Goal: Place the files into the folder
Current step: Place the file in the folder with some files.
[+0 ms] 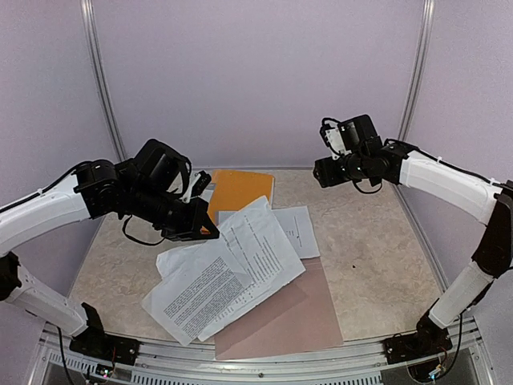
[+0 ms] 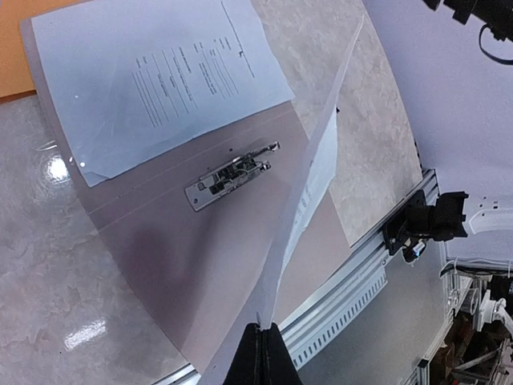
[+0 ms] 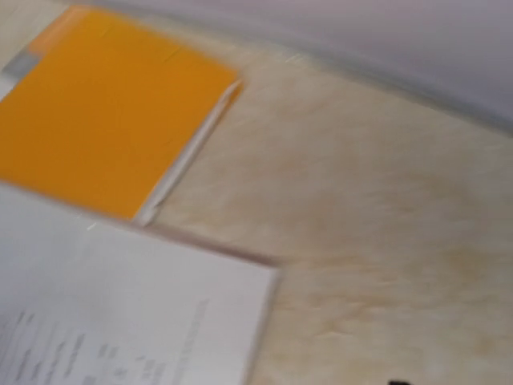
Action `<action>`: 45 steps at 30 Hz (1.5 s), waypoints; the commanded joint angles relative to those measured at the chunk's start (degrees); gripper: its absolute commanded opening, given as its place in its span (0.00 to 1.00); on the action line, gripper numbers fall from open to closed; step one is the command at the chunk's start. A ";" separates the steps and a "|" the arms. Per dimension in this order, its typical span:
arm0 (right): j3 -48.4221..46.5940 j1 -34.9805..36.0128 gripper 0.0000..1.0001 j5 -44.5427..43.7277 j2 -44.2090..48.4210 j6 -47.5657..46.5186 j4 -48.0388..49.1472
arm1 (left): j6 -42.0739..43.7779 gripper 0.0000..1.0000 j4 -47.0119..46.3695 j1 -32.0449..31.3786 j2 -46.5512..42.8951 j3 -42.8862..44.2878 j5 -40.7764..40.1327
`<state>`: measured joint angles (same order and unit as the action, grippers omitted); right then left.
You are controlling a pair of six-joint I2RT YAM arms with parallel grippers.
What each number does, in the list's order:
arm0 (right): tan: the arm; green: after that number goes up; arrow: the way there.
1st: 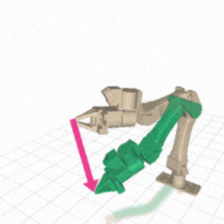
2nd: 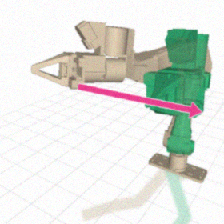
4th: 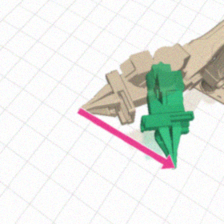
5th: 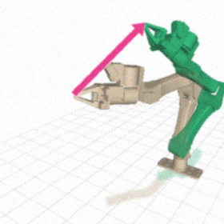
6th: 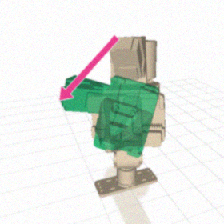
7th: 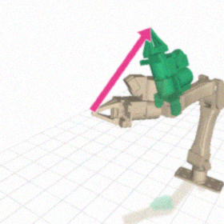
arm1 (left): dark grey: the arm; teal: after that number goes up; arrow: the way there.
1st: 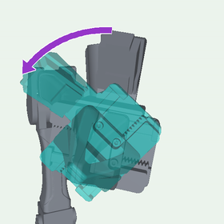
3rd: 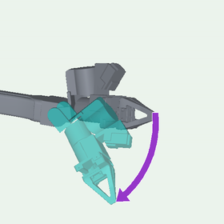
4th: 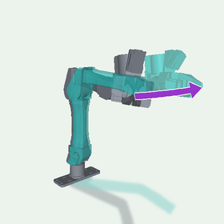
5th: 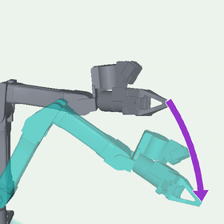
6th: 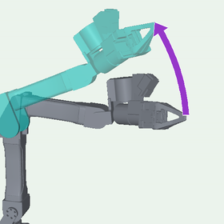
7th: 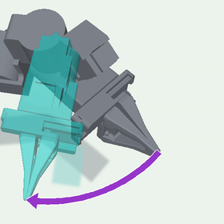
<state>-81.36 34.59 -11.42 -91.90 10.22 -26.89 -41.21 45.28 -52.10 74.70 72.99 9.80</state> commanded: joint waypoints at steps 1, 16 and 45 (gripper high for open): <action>1.17 -2.83 0.68 -4.69 2.58 -1.34 -6.59 | 3.15 0.00 -2.37 -1.47 5.17 3.23 6.87; 5.30 -5.00 0.68 -2.47 0.45 -2.50 -6.20 | 18.10 0.00 -4.60 -1.96 34.60 17.43 28.28; 10.97 -5.11 0.67 2.94 -1.70 -1.72 -2.65 | 18.93 0.22 -1.85 -5.82 47.24 20.32 20.88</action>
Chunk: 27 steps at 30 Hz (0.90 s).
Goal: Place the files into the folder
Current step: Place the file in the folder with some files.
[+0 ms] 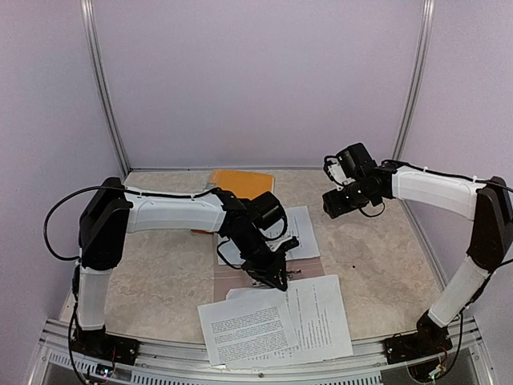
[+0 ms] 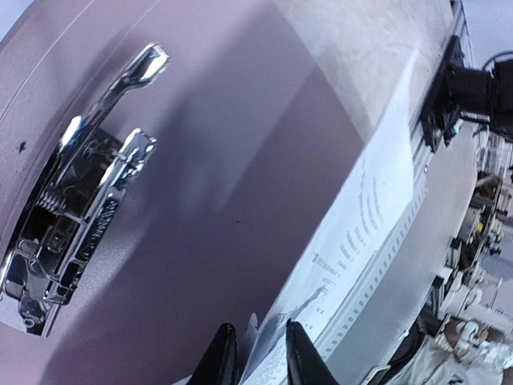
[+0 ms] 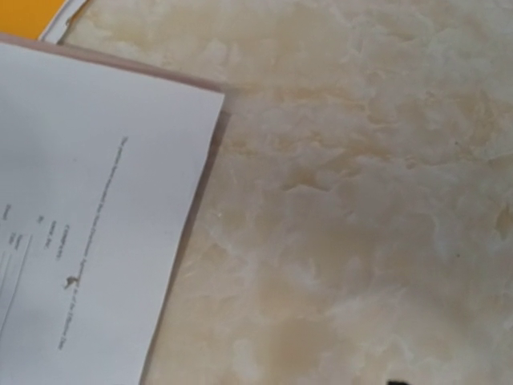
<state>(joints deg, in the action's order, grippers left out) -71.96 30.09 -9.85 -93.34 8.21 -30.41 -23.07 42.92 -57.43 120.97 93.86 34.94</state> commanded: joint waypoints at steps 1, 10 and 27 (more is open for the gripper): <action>1.84 -0.64 0.67 1.64 -0.26 0.29 0.98 | 1.01 0.27 0.50 -0.47 0.61 -0.76 -5.30; 6.71 1.38 0.67 7.03 4.11 -0.08 2.09 | 1.46 0.71 -0.30 -0.38 -7.40 -7.23 -13.21; 28.24 22.68 0.70 12.29 20.56 15.75 10.53 | -4.89 0.75 -10.76 -4.44 -19.06 -25.76 -13.72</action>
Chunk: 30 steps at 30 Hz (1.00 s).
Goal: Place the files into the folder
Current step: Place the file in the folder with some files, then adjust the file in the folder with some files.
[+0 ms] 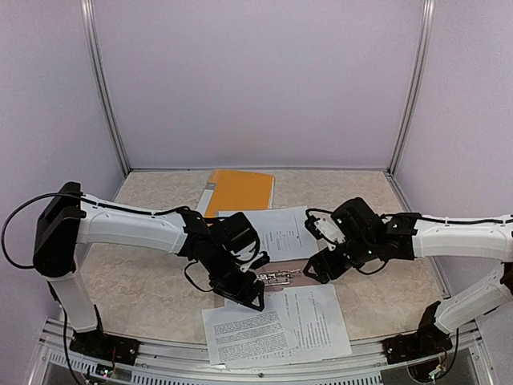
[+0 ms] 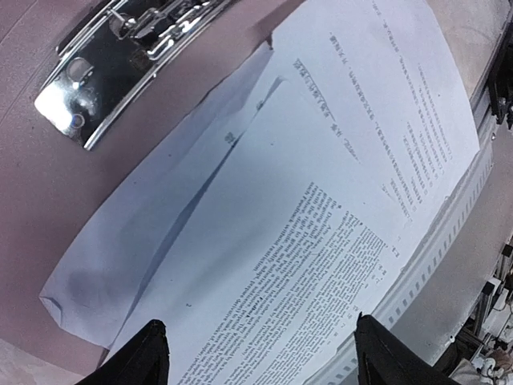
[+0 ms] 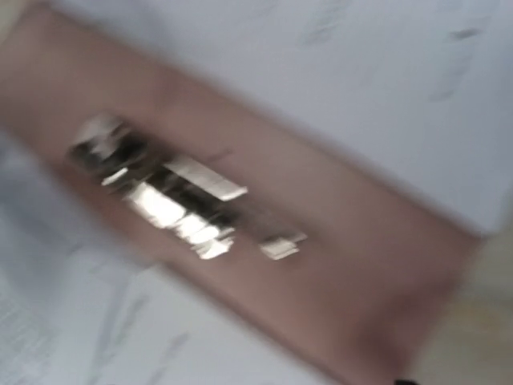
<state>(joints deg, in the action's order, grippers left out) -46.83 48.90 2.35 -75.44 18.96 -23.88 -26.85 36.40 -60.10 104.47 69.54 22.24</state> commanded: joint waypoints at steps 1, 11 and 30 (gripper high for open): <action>4.25 4.80 0.70 0.03 3.13 5.62 4.39 | -1.36 0.75 -4.76 -2.09 -2.72 -1.95 -1.36; 11.41 7.63 0.53 3.13 2.44 10.40 7.19 | 2.60 0.73 -8.09 -5.43 -1.25 -3.24 -1.61; 10.46 10.29 0.33 -0.84 -11.04 12.11 10.21 | 9.51 0.72 -6.49 -6.53 9.67 5.50 0.82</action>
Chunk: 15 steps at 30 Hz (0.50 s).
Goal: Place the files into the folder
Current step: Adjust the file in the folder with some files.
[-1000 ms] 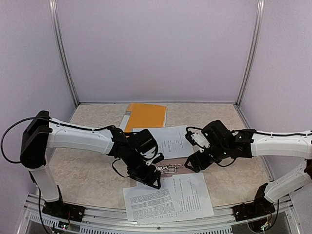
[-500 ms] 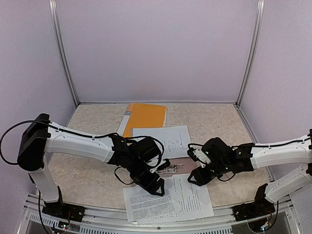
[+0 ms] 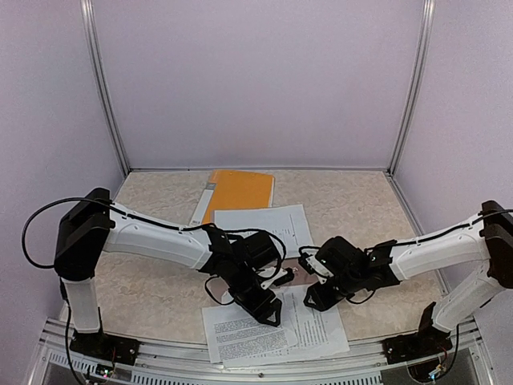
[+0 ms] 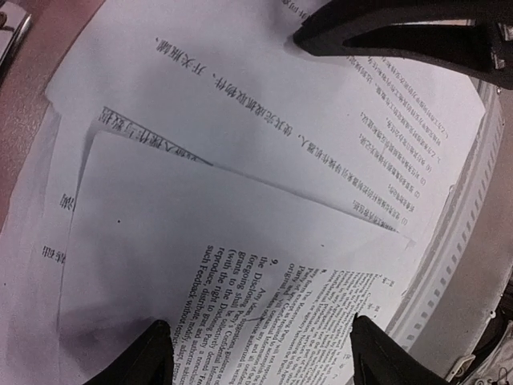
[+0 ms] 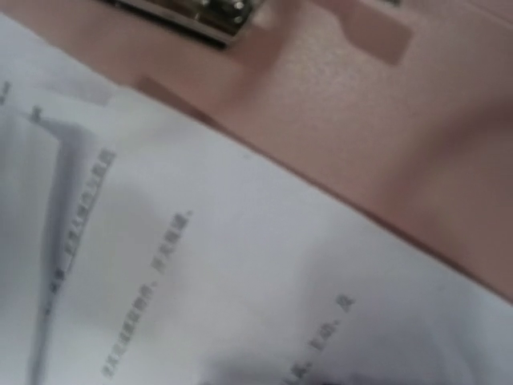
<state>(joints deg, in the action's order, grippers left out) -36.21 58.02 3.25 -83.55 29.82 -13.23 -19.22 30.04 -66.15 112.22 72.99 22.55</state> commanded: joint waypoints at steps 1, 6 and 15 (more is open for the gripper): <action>-0.18 1.30 0.32 -1.75 -3.22 1.55 -0.11 | 2.05 0.72 -0.22 -0.52 2.15 2.41 0.61; -0.03 1.63 0.30 -2.35 -4.46 3.11 0.91 | 2.56 0.72 -0.79 -0.48 3.53 3.98 0.79; 1.73 1.65 0.27 -2.77 -2.39 5.92 3.16 | 3.48 0.72 -2.71 -0.53 5.04 6.13 0.72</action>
<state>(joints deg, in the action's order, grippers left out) -36.69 58.87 0.95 -85.67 33.58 -9.21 -17.37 29.21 -66.28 115.68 77.49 23.11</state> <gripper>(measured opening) 0.278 0.723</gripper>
